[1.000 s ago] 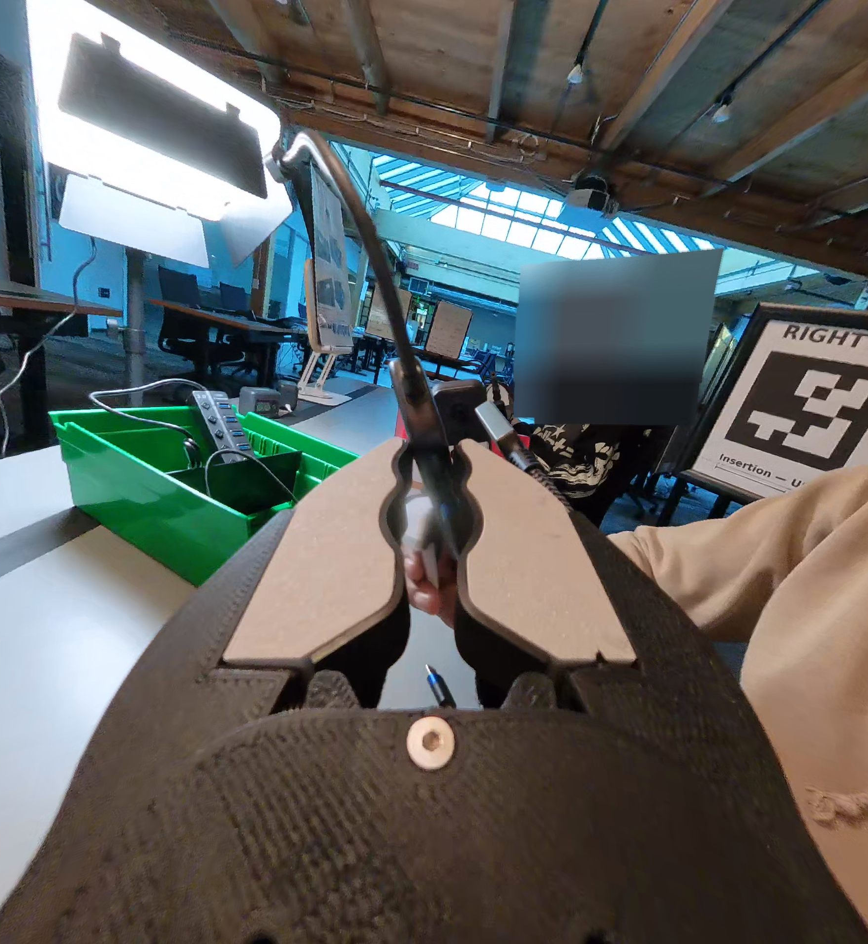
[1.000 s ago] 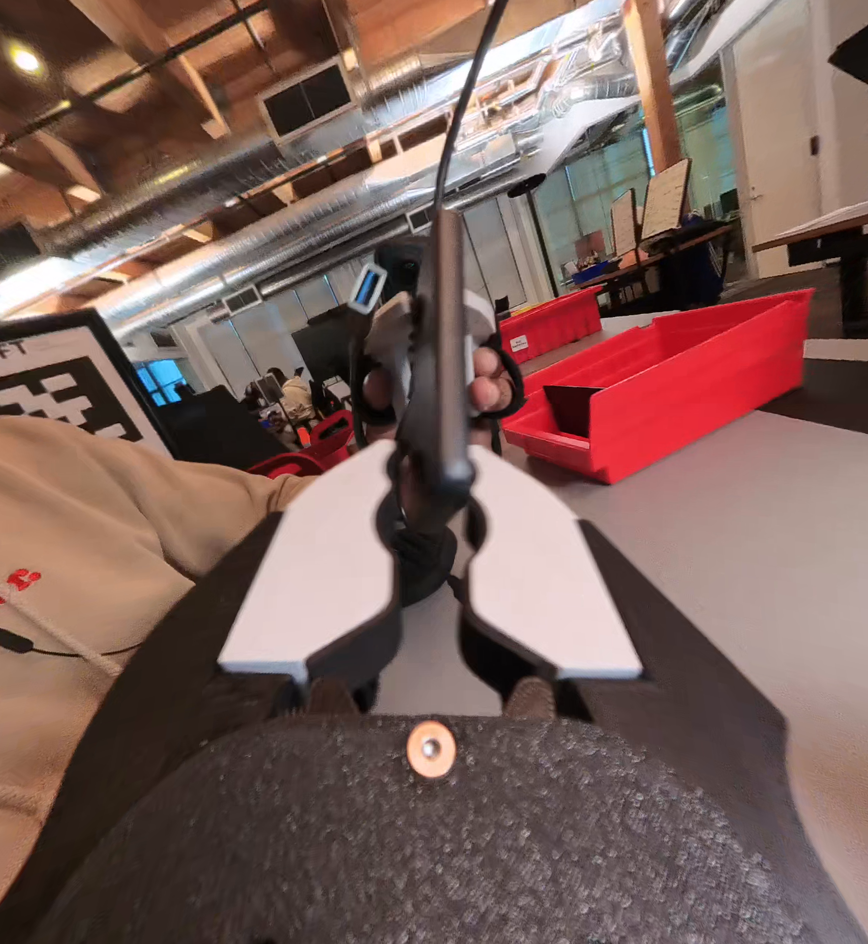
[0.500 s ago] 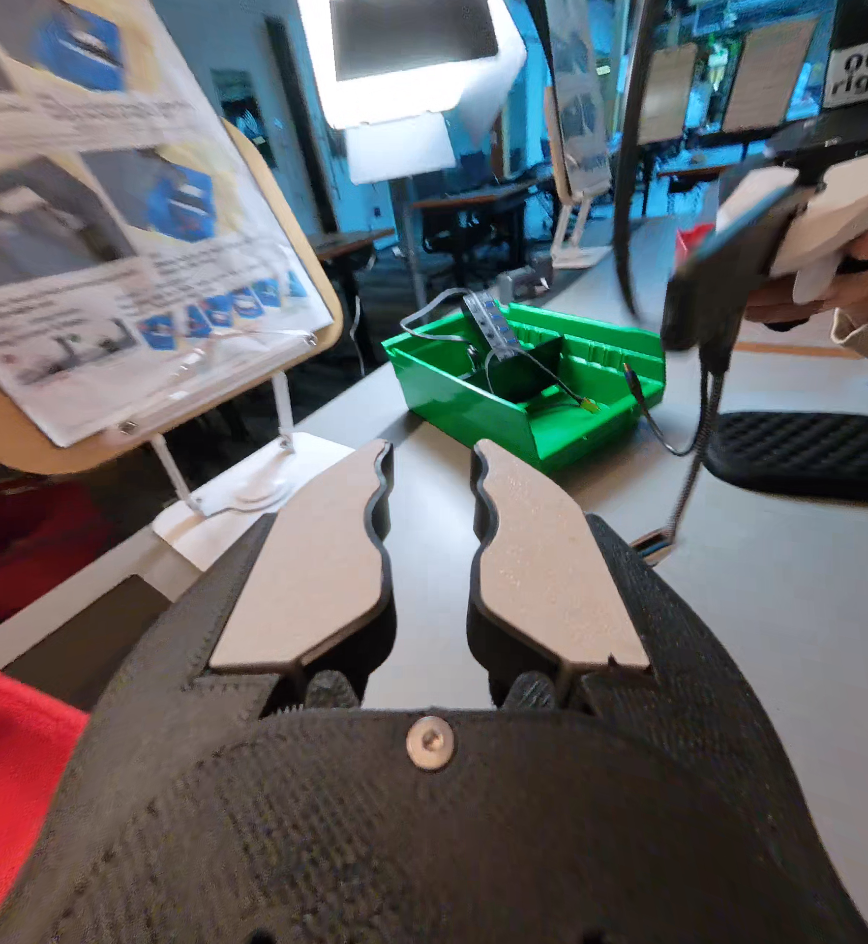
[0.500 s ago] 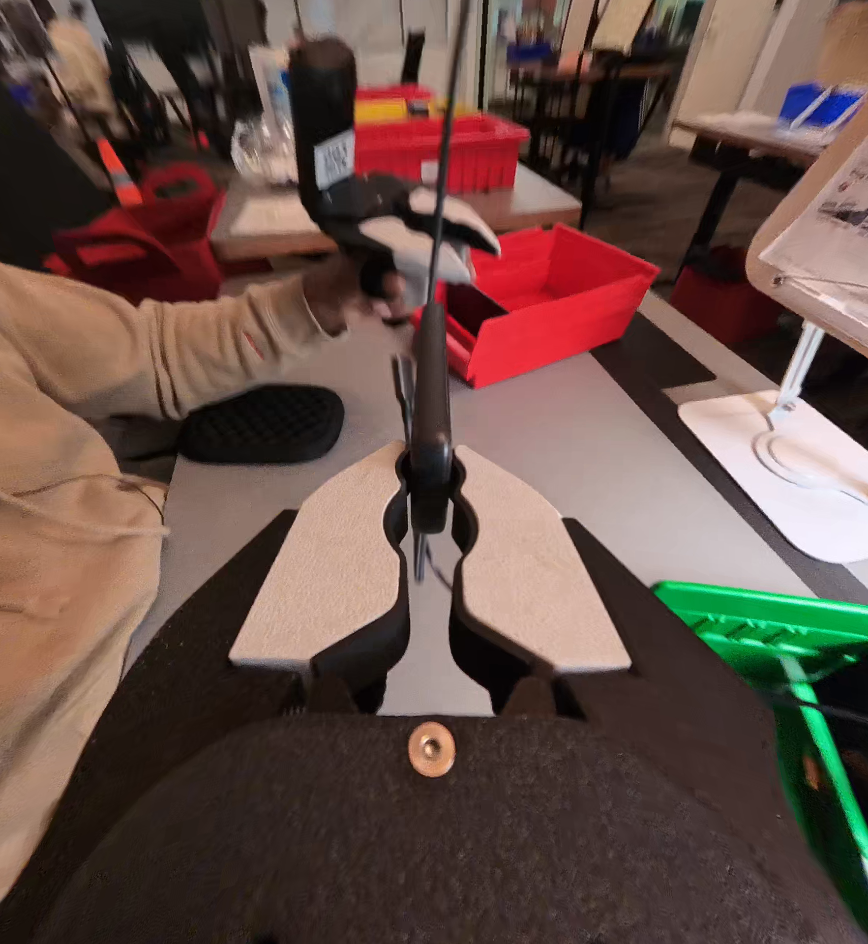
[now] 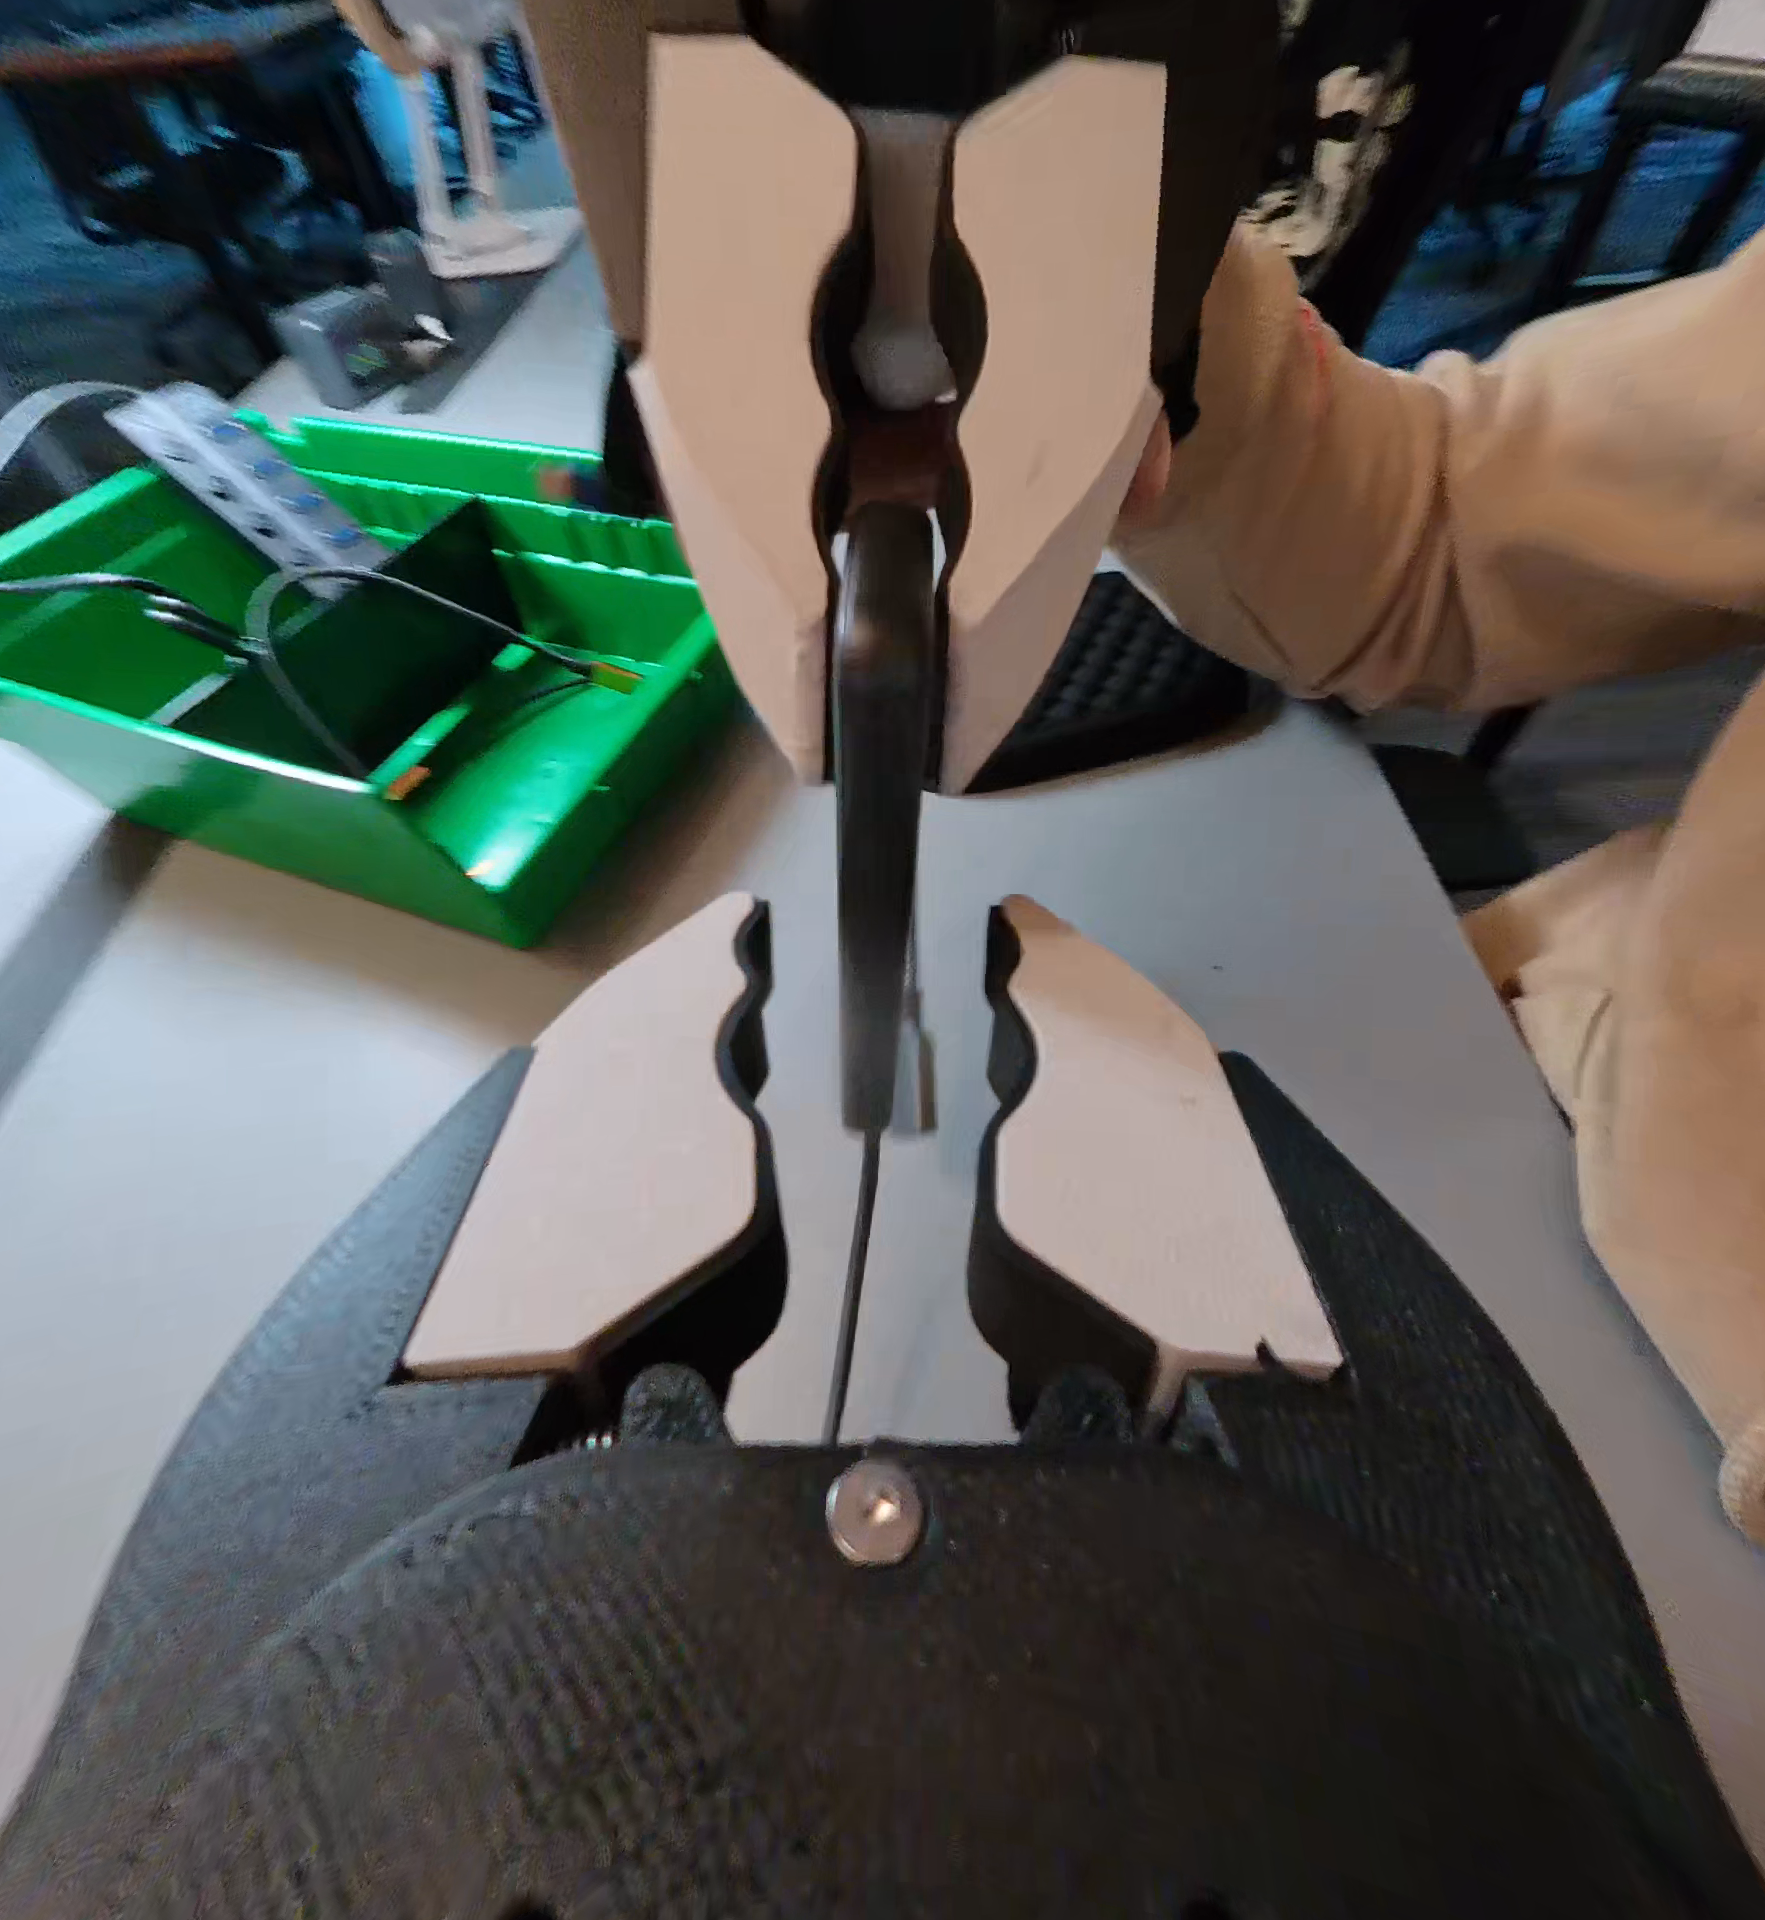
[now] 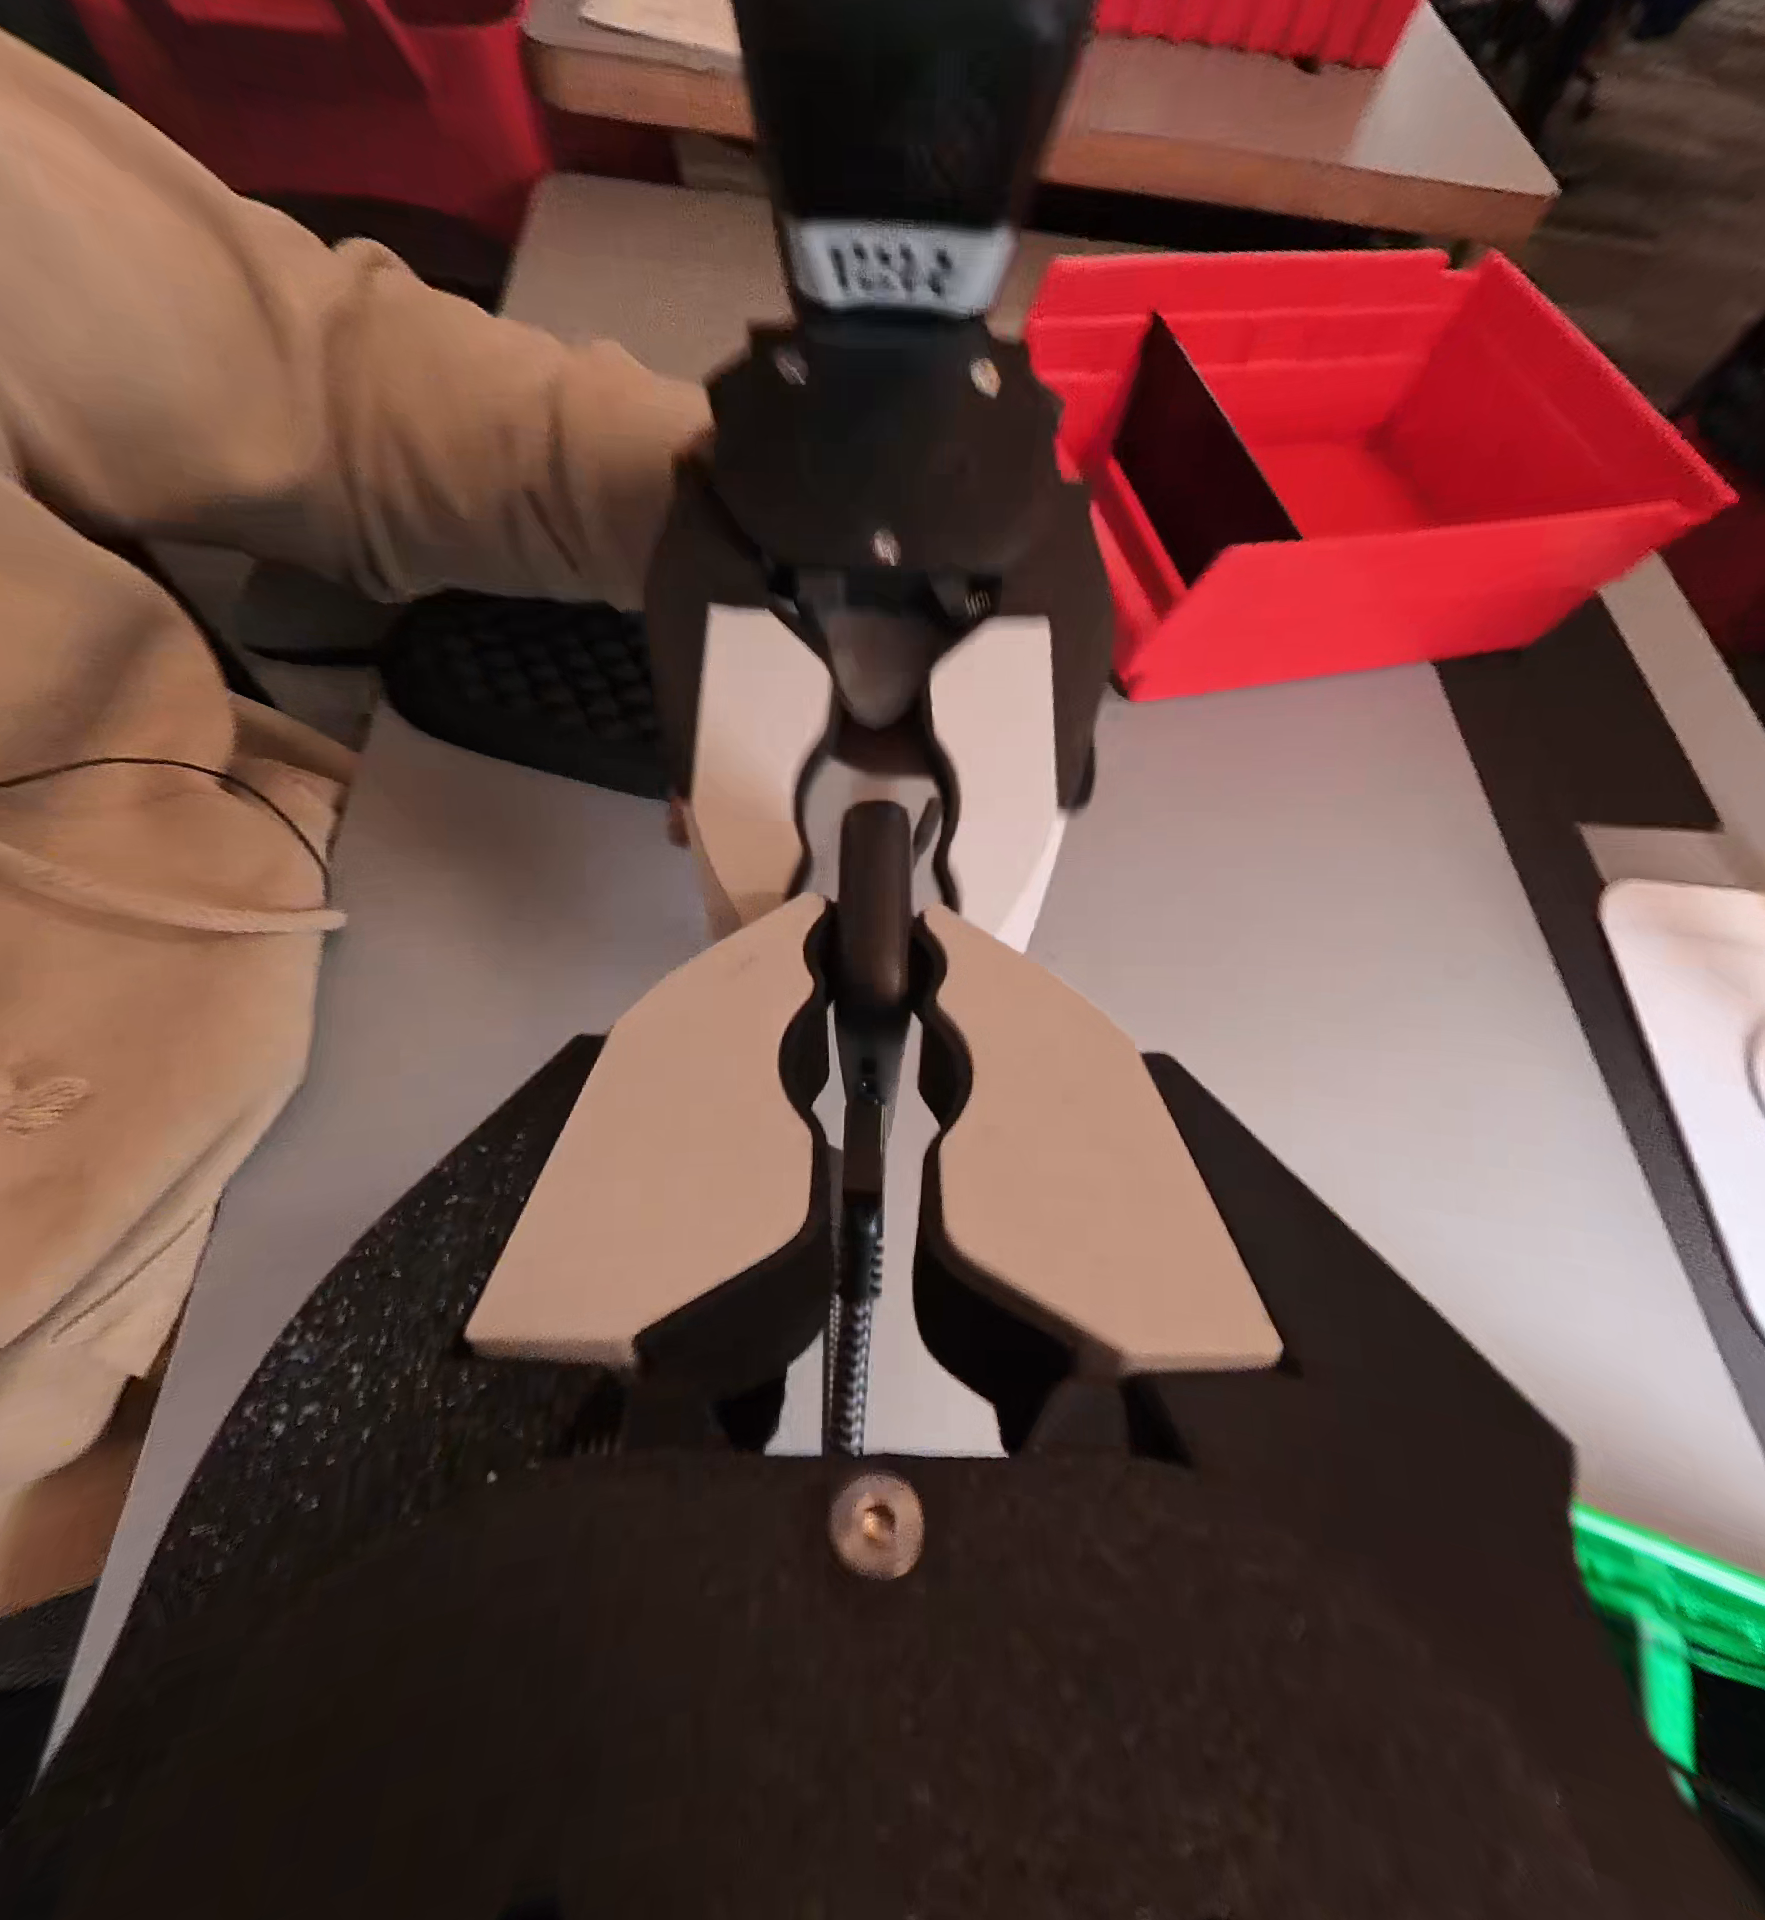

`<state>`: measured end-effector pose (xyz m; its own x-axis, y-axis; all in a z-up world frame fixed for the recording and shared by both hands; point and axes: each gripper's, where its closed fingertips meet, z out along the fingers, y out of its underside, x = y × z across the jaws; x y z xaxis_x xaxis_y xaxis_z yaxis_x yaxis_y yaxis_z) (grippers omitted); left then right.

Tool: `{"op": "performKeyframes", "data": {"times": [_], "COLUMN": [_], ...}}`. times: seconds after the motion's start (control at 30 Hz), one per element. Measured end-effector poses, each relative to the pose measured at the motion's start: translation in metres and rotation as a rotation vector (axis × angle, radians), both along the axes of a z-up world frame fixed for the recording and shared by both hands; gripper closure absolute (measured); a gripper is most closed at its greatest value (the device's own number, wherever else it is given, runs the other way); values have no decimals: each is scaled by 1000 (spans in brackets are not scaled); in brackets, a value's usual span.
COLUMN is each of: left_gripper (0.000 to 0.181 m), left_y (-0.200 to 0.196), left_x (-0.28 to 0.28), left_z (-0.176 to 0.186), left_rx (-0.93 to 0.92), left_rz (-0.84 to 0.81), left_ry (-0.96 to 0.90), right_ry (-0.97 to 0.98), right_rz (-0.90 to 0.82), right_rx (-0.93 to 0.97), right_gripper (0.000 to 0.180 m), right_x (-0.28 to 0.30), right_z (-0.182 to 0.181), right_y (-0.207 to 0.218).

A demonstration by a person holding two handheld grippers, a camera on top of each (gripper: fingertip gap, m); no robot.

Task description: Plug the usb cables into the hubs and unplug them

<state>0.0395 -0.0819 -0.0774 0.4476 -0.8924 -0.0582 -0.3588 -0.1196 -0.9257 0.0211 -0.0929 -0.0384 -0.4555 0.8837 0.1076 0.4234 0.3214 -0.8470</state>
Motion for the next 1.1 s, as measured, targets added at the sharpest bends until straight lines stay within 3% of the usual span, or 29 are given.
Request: {"op": "performKeyframes", "data": {"times": [0.07, 0.17, 0.3, 0.43, 0.53, 0.67, 0.97, 1.1], "left_gripper": [168, 168, 169, 168, 168, 169, 169, 168], "left_y": [-2, 4, 14, 22, 23, 19, 2, -3], "left_x": [5, -5, -32, -60, -69, -68, -46, -35], "left_z": [-5, 1, 8, 11, 11, 11, 5, 4], "left_rx": [7, -11, -133, -260, -318, -312, -272, -228], "left_rz": [-26, 34, 114, 192, 204, 198, 144, 126], "left_ry": [-13, -103, -339, -590, -710, -768, -760, -710], "right_ry": [28, 150, 349, 421, 360, 354, 406, 385], "right_rz": [36, -38, -221, -233, -225, -255, -212, -146], "right_rx": [-33, -7, 172, 224, 108, -181, -454, -505], "right_gripper": [168, 162, 146, 152, 154, 157, 157, 169], "right_x": [-5, -16, -14, -4, -7, -16, -22, -19], "right_z": [0, 10, 38, 35, -5, -39, -45, -45], "right_y": [-7, 8, 40, 36, 26, 21, 12, 4]}}
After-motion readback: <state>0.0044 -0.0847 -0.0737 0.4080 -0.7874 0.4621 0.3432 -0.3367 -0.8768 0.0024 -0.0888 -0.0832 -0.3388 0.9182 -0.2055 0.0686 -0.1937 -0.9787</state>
